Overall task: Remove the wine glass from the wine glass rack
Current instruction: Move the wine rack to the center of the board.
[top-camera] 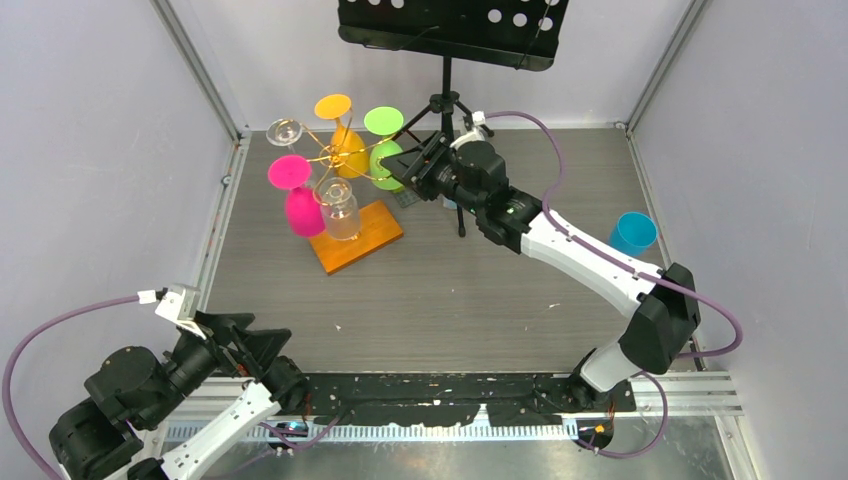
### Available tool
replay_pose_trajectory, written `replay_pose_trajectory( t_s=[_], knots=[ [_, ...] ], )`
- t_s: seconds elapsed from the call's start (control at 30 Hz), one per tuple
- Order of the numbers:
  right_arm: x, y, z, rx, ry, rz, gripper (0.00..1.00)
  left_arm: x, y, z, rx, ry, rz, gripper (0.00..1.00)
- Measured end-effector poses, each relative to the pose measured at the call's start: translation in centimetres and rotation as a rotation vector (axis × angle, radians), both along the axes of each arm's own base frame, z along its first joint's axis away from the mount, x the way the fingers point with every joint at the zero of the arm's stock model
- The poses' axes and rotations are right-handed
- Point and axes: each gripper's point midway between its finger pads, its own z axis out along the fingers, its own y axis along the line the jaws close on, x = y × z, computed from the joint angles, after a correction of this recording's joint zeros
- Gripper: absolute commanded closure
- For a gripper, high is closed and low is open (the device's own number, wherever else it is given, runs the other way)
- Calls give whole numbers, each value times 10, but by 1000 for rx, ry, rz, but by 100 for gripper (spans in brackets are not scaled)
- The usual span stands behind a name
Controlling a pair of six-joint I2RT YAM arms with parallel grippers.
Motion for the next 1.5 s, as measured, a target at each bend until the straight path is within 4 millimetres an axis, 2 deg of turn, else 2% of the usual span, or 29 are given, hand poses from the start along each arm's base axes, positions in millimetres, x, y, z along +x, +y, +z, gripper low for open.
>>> replay_pose_trajectory(
  t_s=[0.17, 0.3, 0.4, 0.5, 0.57, 1.1, 1.5],
  knots=[
    [-2, 6, -2, 8, 11, 10, 61, -1, 1, 0, -5, -6, 0, 0],
    [-3, 10, -4, 12, 18, 15, 73, -3, 3, 0, -10, -11, 1, 0],
    [-3, 11, -5, 16, 22, 16, 78, -3, 4, -1, -7, -9, 4, 0],
    [-3, 11, -4, 28, 34, 14, 91, -3, 5, -2, -5, -8, 7, 0],
    [-3, 12, -3, 36, 37, 14, 94, -3, 5, -2, -4, -8, 8, 0],
    [-6, 13, -2, 42, 43, 9, 94, -5, 6, -2, -13, -15, 8, 0],
    [-18, 5, -3, 20, 52, 8, 94, -6, 7, -1, -33, -11, 12, 0]
  ],
)
